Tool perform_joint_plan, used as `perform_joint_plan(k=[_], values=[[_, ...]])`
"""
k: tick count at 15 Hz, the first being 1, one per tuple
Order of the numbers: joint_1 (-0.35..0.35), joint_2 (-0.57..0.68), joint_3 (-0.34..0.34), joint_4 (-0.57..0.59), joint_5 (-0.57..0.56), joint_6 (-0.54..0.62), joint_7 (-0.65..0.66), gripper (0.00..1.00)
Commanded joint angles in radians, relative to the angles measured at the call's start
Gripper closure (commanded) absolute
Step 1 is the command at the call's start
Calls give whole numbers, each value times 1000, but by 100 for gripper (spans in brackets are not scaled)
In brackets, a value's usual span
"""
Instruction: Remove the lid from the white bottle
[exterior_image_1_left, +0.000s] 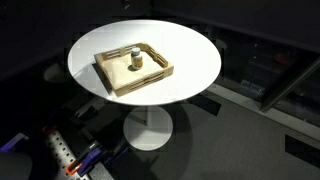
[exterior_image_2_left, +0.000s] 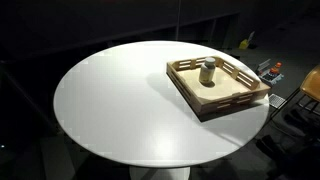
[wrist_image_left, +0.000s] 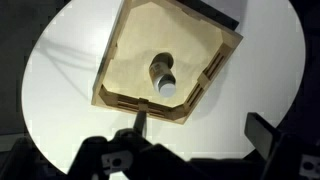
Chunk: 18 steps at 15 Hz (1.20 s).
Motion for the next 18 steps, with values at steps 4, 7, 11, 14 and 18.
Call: perform_joint_plan(k=[4,7,11,14,18], values=[[-21,1,20,3,10,-3,-7,0],[-21,1,20,3,10,-3,-7,0],[-21,1,20,3,10,-3,-7,0],[-33,29,47,20,-25,3,29,0],[-52,90,94,55,-72,22,83,0]])
